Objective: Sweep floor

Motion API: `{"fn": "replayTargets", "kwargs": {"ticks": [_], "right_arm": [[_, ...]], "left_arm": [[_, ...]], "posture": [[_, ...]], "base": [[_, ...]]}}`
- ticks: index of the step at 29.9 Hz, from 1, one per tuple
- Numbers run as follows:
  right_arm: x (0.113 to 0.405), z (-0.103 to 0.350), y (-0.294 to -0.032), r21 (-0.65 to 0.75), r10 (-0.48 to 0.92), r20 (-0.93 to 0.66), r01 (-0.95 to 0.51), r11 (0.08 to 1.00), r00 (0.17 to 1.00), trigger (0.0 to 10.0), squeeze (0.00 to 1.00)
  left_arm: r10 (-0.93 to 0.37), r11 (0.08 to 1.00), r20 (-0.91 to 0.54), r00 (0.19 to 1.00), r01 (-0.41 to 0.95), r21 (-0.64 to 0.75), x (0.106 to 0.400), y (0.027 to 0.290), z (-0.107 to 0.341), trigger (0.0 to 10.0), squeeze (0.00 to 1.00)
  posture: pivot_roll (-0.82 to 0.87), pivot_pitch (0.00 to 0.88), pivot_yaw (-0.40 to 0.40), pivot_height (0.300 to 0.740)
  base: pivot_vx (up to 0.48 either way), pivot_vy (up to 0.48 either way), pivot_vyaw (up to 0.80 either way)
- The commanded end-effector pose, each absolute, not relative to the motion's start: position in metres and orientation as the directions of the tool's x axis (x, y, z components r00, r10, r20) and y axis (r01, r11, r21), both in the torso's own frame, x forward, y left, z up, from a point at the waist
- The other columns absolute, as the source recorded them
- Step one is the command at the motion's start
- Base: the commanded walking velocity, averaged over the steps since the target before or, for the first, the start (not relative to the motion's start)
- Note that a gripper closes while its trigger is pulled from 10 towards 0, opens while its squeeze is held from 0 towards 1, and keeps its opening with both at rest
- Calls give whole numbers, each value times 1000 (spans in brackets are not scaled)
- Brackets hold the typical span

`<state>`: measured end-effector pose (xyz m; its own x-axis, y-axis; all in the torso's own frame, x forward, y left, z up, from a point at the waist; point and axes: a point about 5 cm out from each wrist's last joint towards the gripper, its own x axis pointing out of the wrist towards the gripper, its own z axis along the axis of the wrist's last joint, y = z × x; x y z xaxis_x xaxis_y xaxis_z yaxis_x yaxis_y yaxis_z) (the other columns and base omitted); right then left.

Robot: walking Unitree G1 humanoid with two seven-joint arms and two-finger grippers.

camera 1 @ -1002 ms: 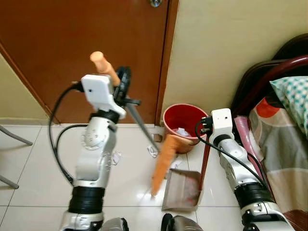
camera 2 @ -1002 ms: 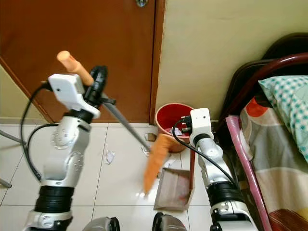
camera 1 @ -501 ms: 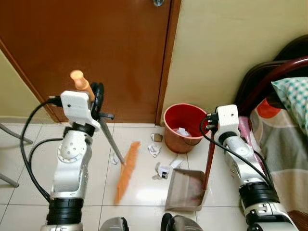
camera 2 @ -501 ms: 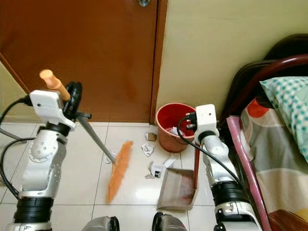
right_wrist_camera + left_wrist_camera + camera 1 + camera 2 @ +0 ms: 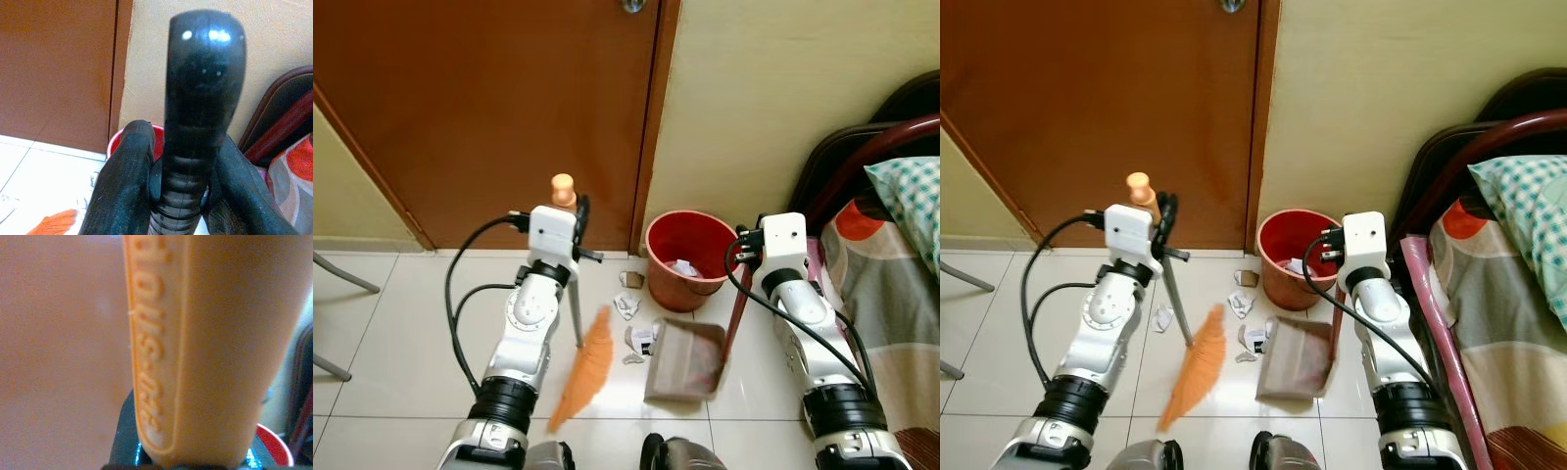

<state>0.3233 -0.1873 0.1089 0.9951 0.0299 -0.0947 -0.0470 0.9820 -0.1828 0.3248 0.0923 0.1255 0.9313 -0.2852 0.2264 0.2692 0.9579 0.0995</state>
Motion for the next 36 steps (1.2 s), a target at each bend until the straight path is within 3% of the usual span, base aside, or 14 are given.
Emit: {"fn": "replayTargets", "kwargs": {"ticks": [1,12,20,27,36], "right_arm": [[321,111,-189,-190,21,-89,-38,981,996,10000,0],[320,108,-180,-186,40,-113,-61,981,993,10000,0],[319,105,-178,-180,38,-121,-60,982,992,10000,0],[319,104,-177,-172,40,-119,-60,983,992,10000,0],[322,105,-177,-169,35,-113,-54,984,993,10000,0]], "left_arm": [[-287,958,152,946,288,15,323,83,109,10000,0],[-493,852,217,843,518,-74,315,19,125,10000,0],[-524,804,317,791,582,-123,307,8,153,10000,0],[-495,801,397,773,583,-135,299,19,182,10000,0],[-394,880,390,832,464,-101,285,80,196,10000,0]], "posture": [[-82,151,-60,740],[-73,153,-63,740],[-73,153,-63,740],[-73,153,-63,740],[-13,162,-50,740]], "base": [[0,0,0],[0,0,0],[0,0,0],[0,0,0],[0,0,0]]}}
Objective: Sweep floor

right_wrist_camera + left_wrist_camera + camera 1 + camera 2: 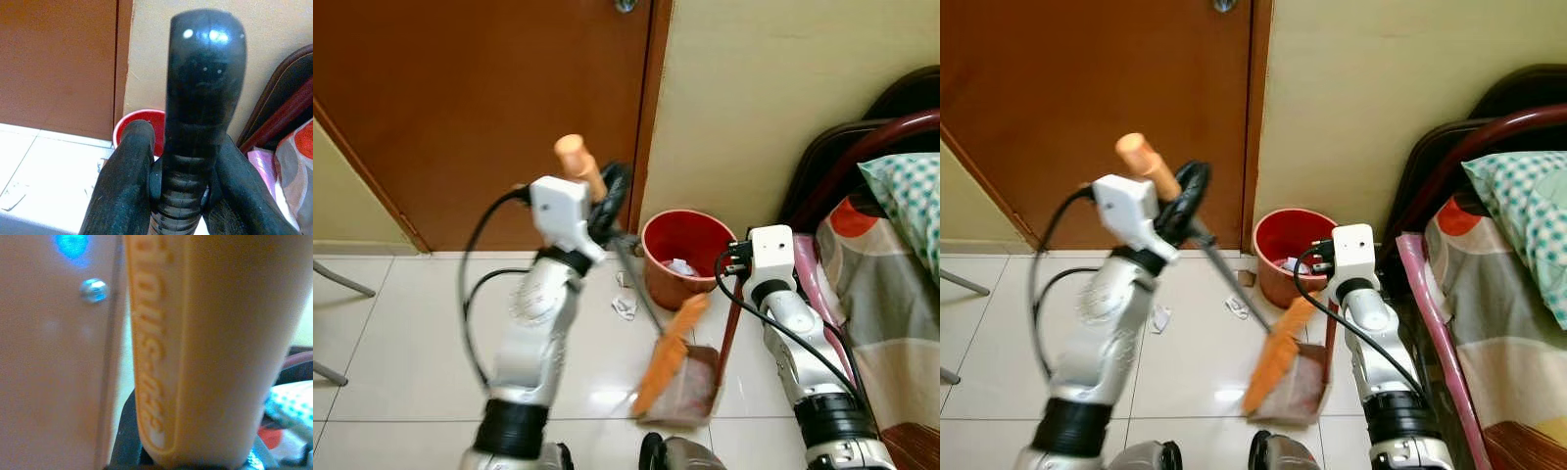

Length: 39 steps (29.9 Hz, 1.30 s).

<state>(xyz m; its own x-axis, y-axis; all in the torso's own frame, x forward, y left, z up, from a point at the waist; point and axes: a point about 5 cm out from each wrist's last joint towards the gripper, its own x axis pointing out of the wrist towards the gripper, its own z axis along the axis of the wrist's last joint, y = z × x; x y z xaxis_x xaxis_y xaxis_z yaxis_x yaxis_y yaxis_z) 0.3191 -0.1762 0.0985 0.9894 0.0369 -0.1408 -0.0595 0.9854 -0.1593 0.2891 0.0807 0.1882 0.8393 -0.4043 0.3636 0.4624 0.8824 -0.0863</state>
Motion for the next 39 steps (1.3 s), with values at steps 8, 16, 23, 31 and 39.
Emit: {"fn": "replayTargets", "kwargs": {"ticks": [8,16,23,31,39], "right_arm": [[323,102,-179,-167,33,-117,-52,985,993,10000,0],[315,116,-170,-55,126,-25,-127,990,992,10000,0],[305,116,-170,-37,151,-27,-152,988,988,10000,0],[297,116,-177,-38,144,-33,-145,989,989,10000,0],[293,117,-172,-38,161,-39,-162,986,986,10000,0]], "left_arm": [[-231,958,358,905,275,-78,277,137,202,10000,0],[-216,975,260,941,223,2,268,144,178,10000,0],[-252,965,232,939,263,-18,265,132,168,10000,0],[-261,962,224,939,272,-21,263,130,164,10000,0],[-256,963,225,940,267,-20,264,132,163,10000,0]], "posture": [[22,151,-46,740],[25,139,-49,740],[0,129,-45,740],[-12,130,-46,740],[-11,131,-48,740]], "base": [[0,0,0],[0,0,0],[0,0,0],[0,0,-465],[0,-199,0]]}}
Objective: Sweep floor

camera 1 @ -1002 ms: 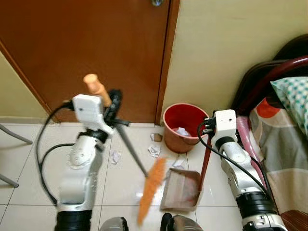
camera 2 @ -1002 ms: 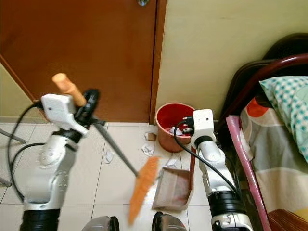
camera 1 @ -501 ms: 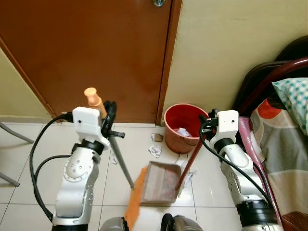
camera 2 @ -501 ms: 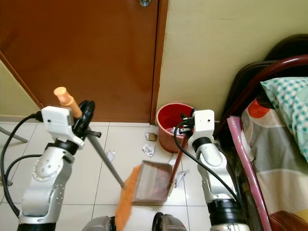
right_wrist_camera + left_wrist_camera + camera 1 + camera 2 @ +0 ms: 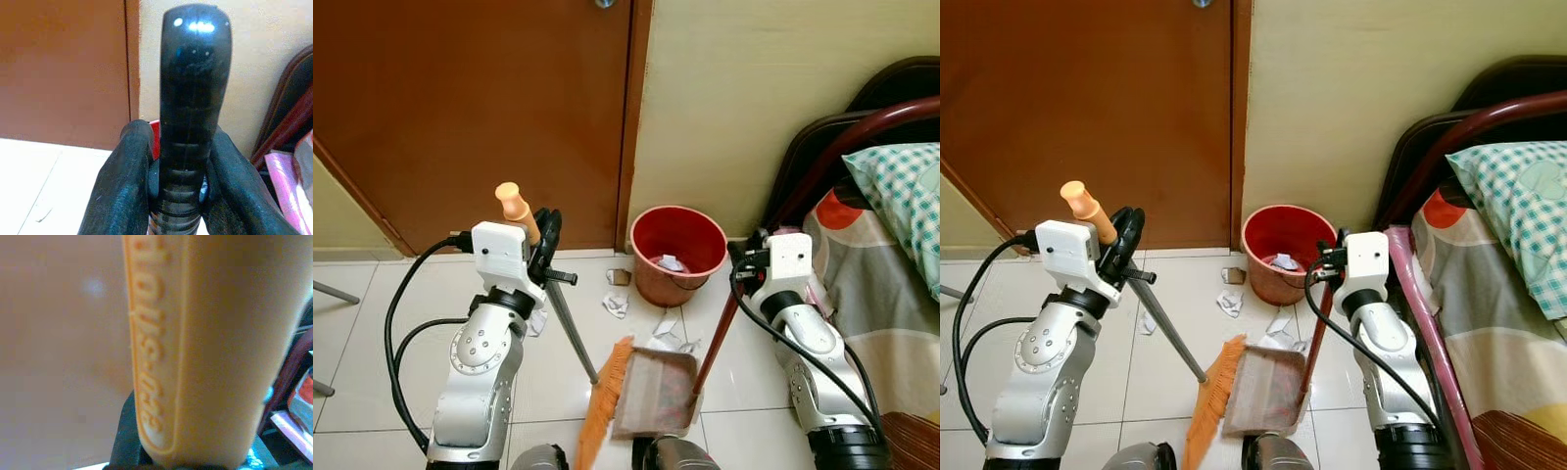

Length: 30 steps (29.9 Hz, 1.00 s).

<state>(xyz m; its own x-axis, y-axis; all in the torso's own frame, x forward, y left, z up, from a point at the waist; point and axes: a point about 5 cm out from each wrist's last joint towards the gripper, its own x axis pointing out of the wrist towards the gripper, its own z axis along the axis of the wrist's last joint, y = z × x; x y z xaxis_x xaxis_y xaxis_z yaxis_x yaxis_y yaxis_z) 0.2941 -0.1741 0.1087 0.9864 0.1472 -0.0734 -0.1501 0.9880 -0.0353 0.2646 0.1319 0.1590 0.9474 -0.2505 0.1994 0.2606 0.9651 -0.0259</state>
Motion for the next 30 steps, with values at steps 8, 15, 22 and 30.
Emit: {"fn": "replayTargets", "kwargs": {"ticks": [8,15,22,30], "right_arm": [[293,122,-173,-47,164,-31,-165,985,986,10000,0],[291,120,-178,-52,136,-25,-137,989,990,10000,0],[285,116,-182,-41,108,-7,-108,993,994,10000,0],[288,116,-188,-40,56,22,-55,998,998,10000,0]], "left_arm": [[-259,963,222,940,270,-21,263,132,162,10000,0],[-252,966,201,947,259,-9,262,136,153,10000,0],[-167,985,178,970,159,62,262,157,137,10000,0],[-54,995,227,972,33,92,266,168,137,10000,0]], "posture": [[-14,132,-49,740],[-12,99,-47,740],[-12,42,-35,740],[-6,0,-6,740]], "base": [[0,-339,0],[0,-332,0],[0,-46,0],[0,0,0]]}}
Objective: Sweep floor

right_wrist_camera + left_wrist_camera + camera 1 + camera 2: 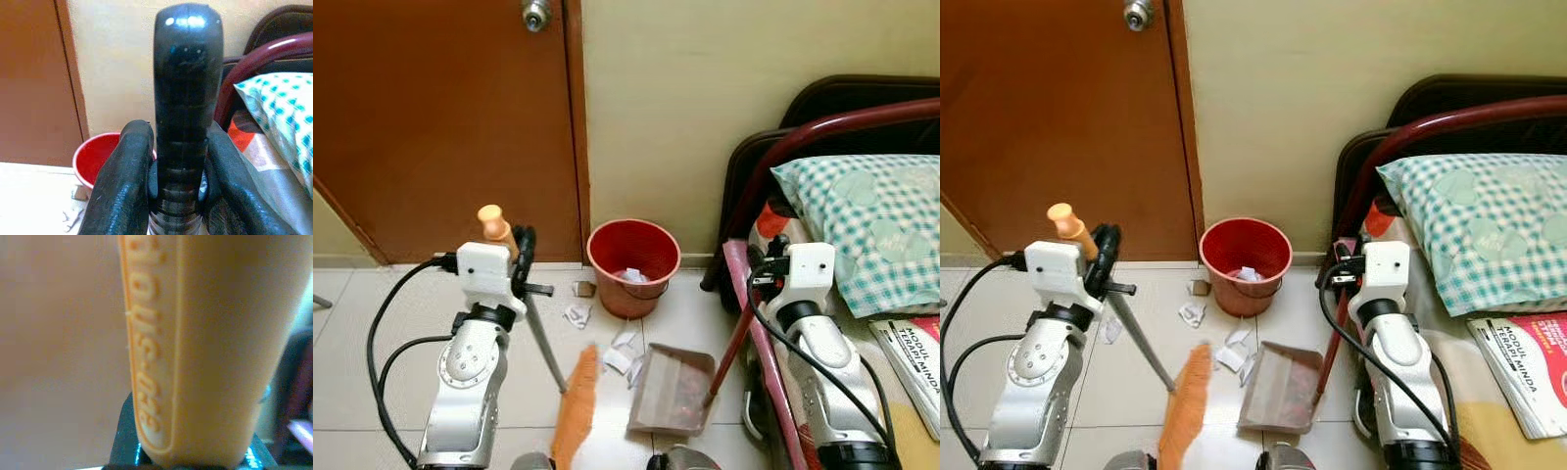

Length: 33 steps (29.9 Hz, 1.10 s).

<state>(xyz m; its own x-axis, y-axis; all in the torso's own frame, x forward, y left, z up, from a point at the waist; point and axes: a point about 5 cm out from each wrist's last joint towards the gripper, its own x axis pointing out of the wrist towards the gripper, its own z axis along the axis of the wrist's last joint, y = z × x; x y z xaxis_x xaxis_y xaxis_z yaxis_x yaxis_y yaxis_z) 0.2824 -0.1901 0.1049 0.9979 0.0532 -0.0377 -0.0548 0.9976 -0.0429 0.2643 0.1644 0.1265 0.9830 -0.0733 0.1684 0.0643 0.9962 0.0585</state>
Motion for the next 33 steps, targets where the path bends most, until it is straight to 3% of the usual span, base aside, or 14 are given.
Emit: {"fn": "replayTargets", "kwargs": {"ticks": [1,8,18,27,33], "right_arm": [[290,117,-187,-39,57,29,-56,998,998,10000,0],[309,127,-193,-156,-7,57,16,988,998,10000,0],[332,130,-207,-255,-66,58,78,964,996,10000,0],[347,122,-190,-282,-28,-6,25,959,1000,10000,0],[356,119,-165,-319,19,-38,-30,947,999,10000,0]], "left_arm": [[-60,995,231,971,39,94,267,166,136,10000,0],[-117,989,264,957,87,123,269,156,140,10000,0],[-50,987,276,960,5,161,265,171,140,10000,0],[-59,985,262,963,14,173,271,177,142,10000,0],[-58,981,244,968,10,192,260,182,141,10000,0]], "posture": [[-2,0,-10,740],[5,13,-18,740],[30,61,-25,740],[48,126,-33,740],[89,189,-46,740]], "base": [[0,0,0],[0,0,0],[0,0,0],[0,0,0],[0,0,0]]}}
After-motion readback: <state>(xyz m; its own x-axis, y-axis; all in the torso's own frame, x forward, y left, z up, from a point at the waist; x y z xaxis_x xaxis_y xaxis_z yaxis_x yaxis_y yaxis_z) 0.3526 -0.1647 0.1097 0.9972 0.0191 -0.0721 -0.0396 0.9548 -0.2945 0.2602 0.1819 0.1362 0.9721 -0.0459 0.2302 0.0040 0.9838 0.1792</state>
